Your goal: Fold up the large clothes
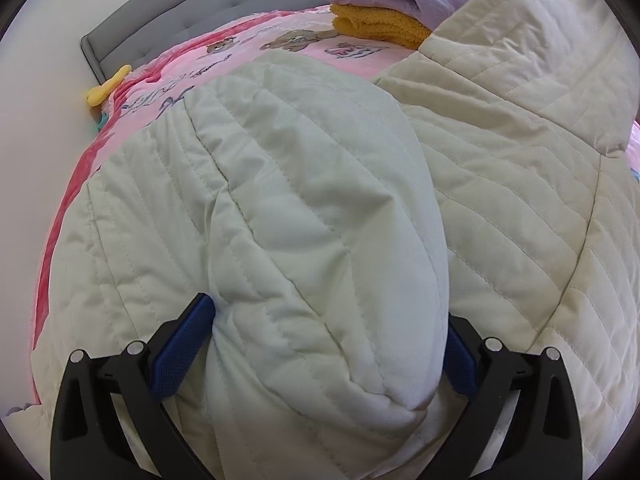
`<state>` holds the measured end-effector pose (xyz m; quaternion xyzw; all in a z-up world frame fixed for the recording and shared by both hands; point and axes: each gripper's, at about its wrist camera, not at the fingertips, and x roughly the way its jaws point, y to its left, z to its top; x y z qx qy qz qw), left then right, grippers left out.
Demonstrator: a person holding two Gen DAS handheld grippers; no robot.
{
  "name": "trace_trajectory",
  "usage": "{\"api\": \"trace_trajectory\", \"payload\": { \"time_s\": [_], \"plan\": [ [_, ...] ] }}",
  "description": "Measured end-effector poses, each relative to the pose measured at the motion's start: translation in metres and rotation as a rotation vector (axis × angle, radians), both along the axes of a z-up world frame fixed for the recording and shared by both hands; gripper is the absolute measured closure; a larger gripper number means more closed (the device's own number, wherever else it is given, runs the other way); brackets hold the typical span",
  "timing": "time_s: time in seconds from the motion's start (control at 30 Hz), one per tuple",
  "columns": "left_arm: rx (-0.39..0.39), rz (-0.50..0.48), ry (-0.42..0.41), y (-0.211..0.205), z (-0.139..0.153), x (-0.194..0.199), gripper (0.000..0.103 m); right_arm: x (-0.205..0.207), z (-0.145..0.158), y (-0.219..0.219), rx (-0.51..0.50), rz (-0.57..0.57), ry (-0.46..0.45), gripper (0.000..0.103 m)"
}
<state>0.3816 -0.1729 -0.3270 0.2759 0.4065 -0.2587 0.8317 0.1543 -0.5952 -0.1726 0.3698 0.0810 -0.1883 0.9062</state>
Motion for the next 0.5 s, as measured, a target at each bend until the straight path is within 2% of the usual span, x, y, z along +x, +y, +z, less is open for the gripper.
{"api": "trace_trajectory", "payload": {
  "time_s": [0.13, 0.2, 0.27, 0.37, 0.43, 0.5],
  "plan": [
    [0.002, 0.002, -0.005, -0.001, 0.0, -0.001, 0.004, 0.001, 0.079, 0.076, -0.194, 0.145, -0.059, 0.071],
    [-0.002, 0.0, -0.023, -0.001, 0.005, -0.004, 0.004, 0.008, 0.108, 0.112, -0.274, 0.228, -0.082, 0.072],
    [-0.044, 0.016, -0.042, 0.004, 0.015, -0.008, 0.004, 0.016, 0.131, 0.153, -0.358, 0.323, -0.099, 0.073],
    [-0.169, 0.057, -0.026, 0.025, 0.038, -0.012, 0.004, 0.038, 0.148, 0.22, -0.499, 0.475, -0.08, 0.075],
    [-0.222, 0.074, -0.024, 0.042, 0.05, -0.015, 0.004, 0.049, 0.146, 0.259, -0.568, 0.565, -0.057, 0.077],
    [-0.269, 0.067, 0.014, 0.066, 0.061, -0.02, 0.004, 0.057, 0.135, 0.296, -0.627, 0.629, -0.011, 0.077]
  ]
}}
